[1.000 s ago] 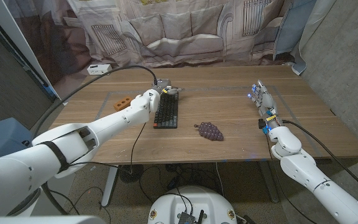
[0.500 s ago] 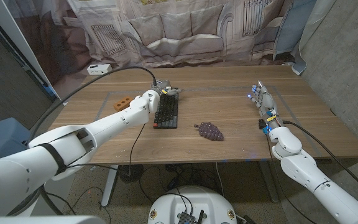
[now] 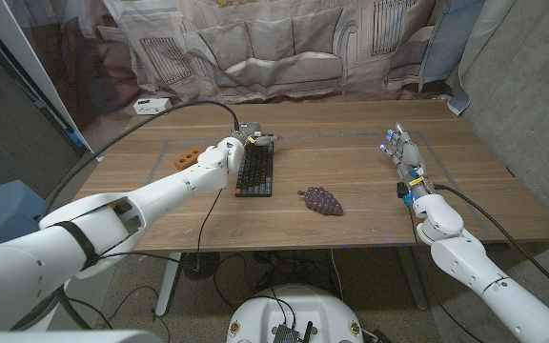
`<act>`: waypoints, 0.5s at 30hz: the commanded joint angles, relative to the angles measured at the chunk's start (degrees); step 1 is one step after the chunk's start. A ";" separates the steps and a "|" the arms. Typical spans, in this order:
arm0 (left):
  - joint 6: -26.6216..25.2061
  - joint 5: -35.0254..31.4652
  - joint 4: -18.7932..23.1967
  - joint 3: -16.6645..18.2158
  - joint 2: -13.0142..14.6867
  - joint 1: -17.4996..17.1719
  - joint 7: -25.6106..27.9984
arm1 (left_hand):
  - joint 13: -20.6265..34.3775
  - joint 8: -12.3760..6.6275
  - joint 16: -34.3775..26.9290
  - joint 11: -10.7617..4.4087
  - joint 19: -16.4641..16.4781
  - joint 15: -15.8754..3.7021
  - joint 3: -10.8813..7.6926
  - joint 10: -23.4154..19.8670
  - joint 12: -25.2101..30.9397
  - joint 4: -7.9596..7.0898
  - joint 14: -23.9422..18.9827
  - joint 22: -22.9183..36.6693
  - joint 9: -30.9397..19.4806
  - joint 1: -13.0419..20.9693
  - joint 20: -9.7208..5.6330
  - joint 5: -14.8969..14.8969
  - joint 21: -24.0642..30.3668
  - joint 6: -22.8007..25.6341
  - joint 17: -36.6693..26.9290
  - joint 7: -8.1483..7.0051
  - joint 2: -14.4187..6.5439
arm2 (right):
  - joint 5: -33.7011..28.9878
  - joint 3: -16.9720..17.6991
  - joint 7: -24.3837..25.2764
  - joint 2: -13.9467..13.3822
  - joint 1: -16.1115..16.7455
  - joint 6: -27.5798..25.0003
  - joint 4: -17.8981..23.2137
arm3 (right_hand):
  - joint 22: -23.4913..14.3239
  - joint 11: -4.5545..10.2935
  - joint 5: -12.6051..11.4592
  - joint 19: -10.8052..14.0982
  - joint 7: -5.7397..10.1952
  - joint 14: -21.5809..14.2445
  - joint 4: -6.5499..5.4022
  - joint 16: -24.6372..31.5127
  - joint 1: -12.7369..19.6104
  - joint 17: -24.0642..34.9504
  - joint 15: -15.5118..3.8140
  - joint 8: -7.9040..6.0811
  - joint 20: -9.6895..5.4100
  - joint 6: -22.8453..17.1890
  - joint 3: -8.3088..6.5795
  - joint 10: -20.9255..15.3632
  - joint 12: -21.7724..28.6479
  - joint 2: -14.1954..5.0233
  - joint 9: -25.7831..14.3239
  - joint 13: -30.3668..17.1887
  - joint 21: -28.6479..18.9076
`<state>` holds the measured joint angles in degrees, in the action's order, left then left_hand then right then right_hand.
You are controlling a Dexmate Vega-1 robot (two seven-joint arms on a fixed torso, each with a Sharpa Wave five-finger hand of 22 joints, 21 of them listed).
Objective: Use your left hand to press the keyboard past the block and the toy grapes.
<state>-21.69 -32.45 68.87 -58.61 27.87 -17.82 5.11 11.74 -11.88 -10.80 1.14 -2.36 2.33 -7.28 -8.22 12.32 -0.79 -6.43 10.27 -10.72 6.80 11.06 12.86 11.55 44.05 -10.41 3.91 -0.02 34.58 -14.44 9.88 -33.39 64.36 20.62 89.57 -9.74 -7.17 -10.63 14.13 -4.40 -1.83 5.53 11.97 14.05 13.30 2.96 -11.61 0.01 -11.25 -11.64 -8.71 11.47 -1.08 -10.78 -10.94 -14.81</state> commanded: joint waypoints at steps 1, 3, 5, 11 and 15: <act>-0.24 -0.52 1.48 0.74 0.48 -0.20 0.51 | -0.01 0.19 -0.23 -0.07 0.02 -0.10 -0.11 -0.43 0.31 0.09 -0.09 0.29 0.11 0.16 -0.02 0.00 0.10 -0.16 -0.09 0.36 -0.51 | -0.19 0.22 0.51 -0.19 0.57 -0.14 0.92 | -0.10 0.04 0.00 0.55 -0.08 -0.39 0.08 0.10 0.09 -0.02 0.20 0.21 0.12 -0.50 0.24 -0.36 0.12 -0.53 -0.12 -0.14 0.13; -0.49 -0.66 1.85 0.85 0.60 -0.27 0.51 | -0.01 0.19 -0.24 -0.05 -0.01 -0.10 -0.11 -0.43 0.31 0.10 -0.13 0.29 0.11 0.17 0.03 0.00 0.09 -0.11 -0.09 0.30 -0.52 | -0.44 0.23 0.57 -0.32 0.67 -0.07 1.05 | -0.10 0.09 0.00 0.56 -0.10 -0.41 0.09 0.11 0.07 -0.04 0.21 0.24 0.11 -0.45 0.25 -0.34 0.11 -0.54 -0.12 -0.14 0.18; -0.51 -0.66 2.22 1.05 0.76 -0.41 0.62 | -0.01 0.09 -0.24 0.02 0.02 -0.07 -0.11 -0.37 0.28 0.11 -0.13 0.29 0.11 0.19 0.00 -0.01 0.10 0.16 -0.08 0.31 -0.54 | -0.55 0.28 0.74 -0.29 0.79 0.00 1.16 | -0.10 0.09 0.00 0.58 -0.09 -0.41 0.09 0.11 0.07 -0.05 0.21 0.24 0.10 -0.46 0.26 -0.37 0.12 -0.55 -0.12 -0.14 0.21; -0.84 -1.02 3.53 1.39 1.32 -0.77 0.57 | -0.02 0.11 -0.23 0.10 0.01 -0.14 -0.10 -0.38 0.29 0.13 -0.13 0.29 0.10 0.24 0.02 -0.02 0.09 0.23 -0.08 0.31 -0.59 | -0.58 0.39 1.07 -0.18 1.08 0.03 1.52 | -0.11 0.17 -0.01 0.61 -0.05 -0.40 0.11 0.10 0.07 -0.07 0.19 0.23 0.10 -0.50 0.26 -0.32 0.09 -0.63 -0.12 -0.14 0.32; -2.04 -1.43 4.79 1.50 1.72 -0.92 -0.50 | -0.02 0.26 -0.28 0.48 -0.02 0.10 -0.08 -1.17 0.60 0.16 -0.28 0.29 0.08 0.29 -0.01 -0.03 0.07 -0.07 -0.07 0.40 -0.64 | -0.64 0.41 1.16 -0.17 1.25 0.02 1.73 | -0.11 0.17 -0.02 0.63 -0.05 -0.38 0.11 0.10 0.06 -0.09 0.15 0.22 0.09 -0.54 0.27 -0.33 0.10 -0.68 -0.12 -0.14 0.38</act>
<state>-22.26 -33.15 71.26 -57.65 28.74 -18.28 5.57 11.74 -11.91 -10.80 1.33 -2.36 2.33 -7.28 -8.41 12.32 -0.79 -6.44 10.27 -10.65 6.80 11.06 12.86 11.54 44.00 -10.41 4.11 -0.02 34.19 -14.17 10.60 -33.53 65.14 20.62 90.67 -9.74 -7.17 -10.63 14.13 -4.39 -1.83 5.53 11.97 14.05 13.03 2.96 -11.43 0.01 -11.25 -11.64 -8.71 11.47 -1.08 -10.78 -10.94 -14.61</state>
